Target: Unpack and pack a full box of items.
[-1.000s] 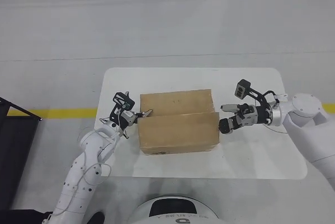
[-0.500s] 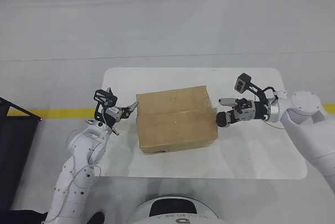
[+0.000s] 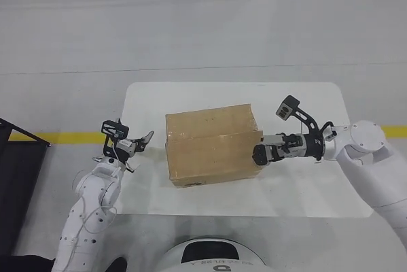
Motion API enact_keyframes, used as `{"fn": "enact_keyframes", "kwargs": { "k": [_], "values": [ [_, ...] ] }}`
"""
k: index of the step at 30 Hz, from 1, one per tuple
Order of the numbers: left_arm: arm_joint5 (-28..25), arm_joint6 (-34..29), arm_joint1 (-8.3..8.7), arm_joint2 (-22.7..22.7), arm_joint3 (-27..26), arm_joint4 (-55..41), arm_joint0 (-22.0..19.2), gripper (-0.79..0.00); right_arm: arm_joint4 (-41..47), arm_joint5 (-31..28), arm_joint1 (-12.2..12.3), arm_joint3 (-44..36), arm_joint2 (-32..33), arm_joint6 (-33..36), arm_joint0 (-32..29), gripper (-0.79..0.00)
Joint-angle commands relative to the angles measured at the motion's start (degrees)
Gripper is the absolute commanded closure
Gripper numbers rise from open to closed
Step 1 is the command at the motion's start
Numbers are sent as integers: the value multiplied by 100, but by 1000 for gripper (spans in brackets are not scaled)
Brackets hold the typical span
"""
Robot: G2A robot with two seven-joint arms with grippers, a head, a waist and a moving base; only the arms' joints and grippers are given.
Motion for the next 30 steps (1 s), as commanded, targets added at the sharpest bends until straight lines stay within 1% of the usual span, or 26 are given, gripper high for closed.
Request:
{"fn": "enact_keyframes", "kwargs": {
  "k": [1, 5, 8, 11, 15, 18, 23, 30],
  "values": [
    [33, -19, -8, 53, 134, -46, -96, -785, -130, 25, -52, -18, -159, -100, 87, -785],
    [76, -160, -17, 190, 355, 54, -307, -785, -285, 77, -205, 168, -545, -281, 414, -785],
    [152, -292, -20, 338, 456, 348, -447, -785, -299, 109, -338, 422, -808, -472, 692, -785],
    [258, -402, -32, 524, 485, 618, -565, -785, -355, 55, -451, 666, -961, -770, 919, -785],
    [355, -597, -55, 712, 488, 750, -726, -785, -425, 6, -555, 926, -1052, -1069, 1107, -785],
    [420, -818, -74, 845, 566, 847, -890, -785, -765, 123, -598, 1076, -1124, -1212, 1219, -785],
    [572, -1020, -118, 1065, 745, 921, -1162, -785, -1130, 272, -646, 1222, -1226, -1123, 1304, -785],
    [834, -1286, -189, 1347, 941, 997, -1497, -785, -1181, 154, -611, 1257, -934, -1248, 1117, -785]
  ]
}}
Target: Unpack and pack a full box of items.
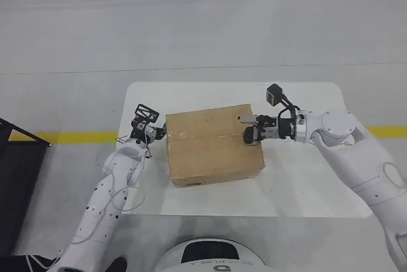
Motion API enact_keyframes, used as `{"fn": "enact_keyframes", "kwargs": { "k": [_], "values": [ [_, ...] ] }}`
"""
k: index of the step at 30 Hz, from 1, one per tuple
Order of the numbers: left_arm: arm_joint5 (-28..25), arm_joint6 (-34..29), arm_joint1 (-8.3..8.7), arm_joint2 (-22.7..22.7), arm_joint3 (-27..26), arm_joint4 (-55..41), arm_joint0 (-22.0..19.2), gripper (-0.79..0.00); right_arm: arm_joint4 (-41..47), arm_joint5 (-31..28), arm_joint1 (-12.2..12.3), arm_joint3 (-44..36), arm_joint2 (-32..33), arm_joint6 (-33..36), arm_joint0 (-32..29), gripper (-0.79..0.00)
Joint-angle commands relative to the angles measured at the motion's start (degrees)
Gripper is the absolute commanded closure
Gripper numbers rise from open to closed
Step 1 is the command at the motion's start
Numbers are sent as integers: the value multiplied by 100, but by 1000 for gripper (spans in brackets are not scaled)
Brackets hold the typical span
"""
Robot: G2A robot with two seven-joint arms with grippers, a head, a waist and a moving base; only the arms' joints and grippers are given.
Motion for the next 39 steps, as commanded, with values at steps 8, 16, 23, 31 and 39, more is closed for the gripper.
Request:
{"fn": "enact_keyframes", "kwargs": {
  "k": [8, 16, 23, 31, 39],
  "values": [
    [16, -323, -79, 390, 37, 107, -269, -785, -111, 117, 100, -153, 414, -175, -351, -785],
    [16, -340, -81, 386, 15, 77, -256, -785, -111, 117, 100, -153, 414, -175, -351, -785],
    [16, -340, -81, 386, 15, 77, -256, -785, -111, 117, 100, -153, 414, -175, -351, -785],
    [65, -253, -145, 649, 173, 87, -405, -785, -111, 117, 100, -153, 414, -175, -351, -785],
    [23, -274, -203, 900, 251, 171, -568, -785, -111, 117, 100, -153, 414, -175, -351, -785]
  ]
}}
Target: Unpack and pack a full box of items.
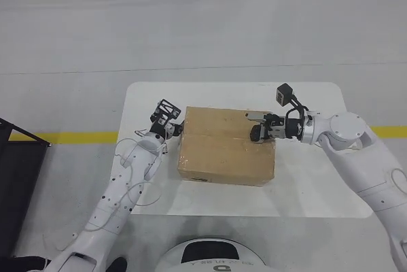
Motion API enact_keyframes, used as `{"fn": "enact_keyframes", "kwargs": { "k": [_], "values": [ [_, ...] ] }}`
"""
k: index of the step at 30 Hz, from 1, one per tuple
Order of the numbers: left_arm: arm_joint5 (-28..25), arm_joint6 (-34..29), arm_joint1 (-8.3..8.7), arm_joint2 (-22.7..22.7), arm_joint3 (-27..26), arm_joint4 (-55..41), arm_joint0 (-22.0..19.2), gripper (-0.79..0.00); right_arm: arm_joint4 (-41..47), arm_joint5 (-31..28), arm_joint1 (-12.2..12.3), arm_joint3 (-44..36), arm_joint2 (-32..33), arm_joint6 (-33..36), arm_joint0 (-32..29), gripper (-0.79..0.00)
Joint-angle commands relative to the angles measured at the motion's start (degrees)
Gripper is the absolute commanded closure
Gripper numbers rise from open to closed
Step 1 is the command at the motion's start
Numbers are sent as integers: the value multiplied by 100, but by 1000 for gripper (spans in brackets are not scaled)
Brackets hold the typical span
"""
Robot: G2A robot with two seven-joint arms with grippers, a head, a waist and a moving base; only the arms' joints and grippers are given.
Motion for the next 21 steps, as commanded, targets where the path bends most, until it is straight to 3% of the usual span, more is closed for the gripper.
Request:
{"fn": "enact_keyframes", "kwargs": {
  "k": [1, 5, 16, 21],
  "values": [
    [-36, -16, -15, 87, 5, 45, -23, -785, 0, 0, 0, 0, 0, 0, 0, -785],
    [-69, -31, -42, 229, 27, 121, -55, -785, 3, 3, -3, -11, -3, -35, -29, -785],
    [-57, -41, -77, 286, 114, 136, -117, -785, 808, -672, 235, 353, 1084, 1453, -755, -785],
    [-115, -60, -93, 321, 194, 132, -173, -785, 723, -486, 295, 487, 1367, 1345, -1008, -785]
  ]
}}
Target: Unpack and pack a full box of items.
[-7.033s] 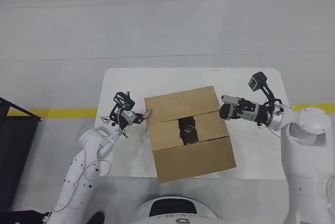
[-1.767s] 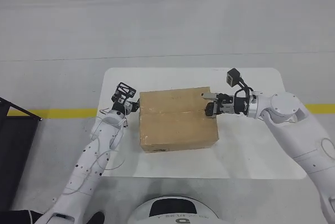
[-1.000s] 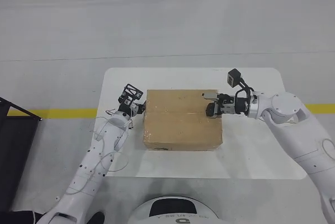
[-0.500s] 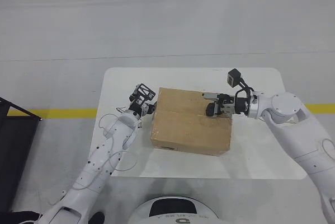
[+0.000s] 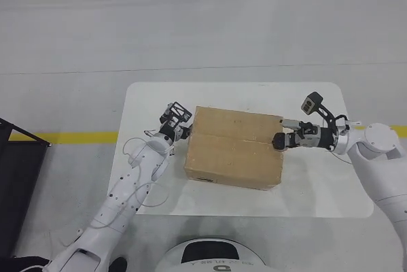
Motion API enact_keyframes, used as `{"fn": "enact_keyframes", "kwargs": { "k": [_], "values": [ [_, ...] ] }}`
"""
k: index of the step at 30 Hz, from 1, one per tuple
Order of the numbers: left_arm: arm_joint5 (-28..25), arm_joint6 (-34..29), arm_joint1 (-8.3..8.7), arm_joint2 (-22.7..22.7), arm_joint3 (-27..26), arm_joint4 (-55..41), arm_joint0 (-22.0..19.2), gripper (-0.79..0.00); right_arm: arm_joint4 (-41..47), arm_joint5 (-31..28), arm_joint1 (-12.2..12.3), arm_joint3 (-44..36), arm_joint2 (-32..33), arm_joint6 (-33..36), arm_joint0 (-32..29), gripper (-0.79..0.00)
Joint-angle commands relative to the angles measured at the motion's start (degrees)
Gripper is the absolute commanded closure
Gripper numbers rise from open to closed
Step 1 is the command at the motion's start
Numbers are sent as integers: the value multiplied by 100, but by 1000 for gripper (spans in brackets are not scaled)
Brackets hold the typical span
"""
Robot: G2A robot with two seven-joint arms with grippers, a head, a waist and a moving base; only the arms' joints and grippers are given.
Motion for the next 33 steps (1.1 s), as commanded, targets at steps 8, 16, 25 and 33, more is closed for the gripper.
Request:
{"fn": "enact_keyframes", "kwargs": {
  "k": [8, 16, 25, 33],
  "values": [
    [-92, -27, -19, 36, -3, 9, -50, -785, -392, 358, -16, -49, -28, -207, -39, -785],
    [-14, -2, -13, -84, -39, -73, -63, -785, -787, 484, -35, -75, -97, -192, 35, -785],
    [218, 80, 46, -380, 64, 59, 86, -785, -1000, 640, -117, -120, -329, -265, 243, -785],
    [-324, 1074, 200, -829, 420, 102, 529, -785, -1055, 739, -207, -35, -522, -341, 470, -785]
  ]
}}
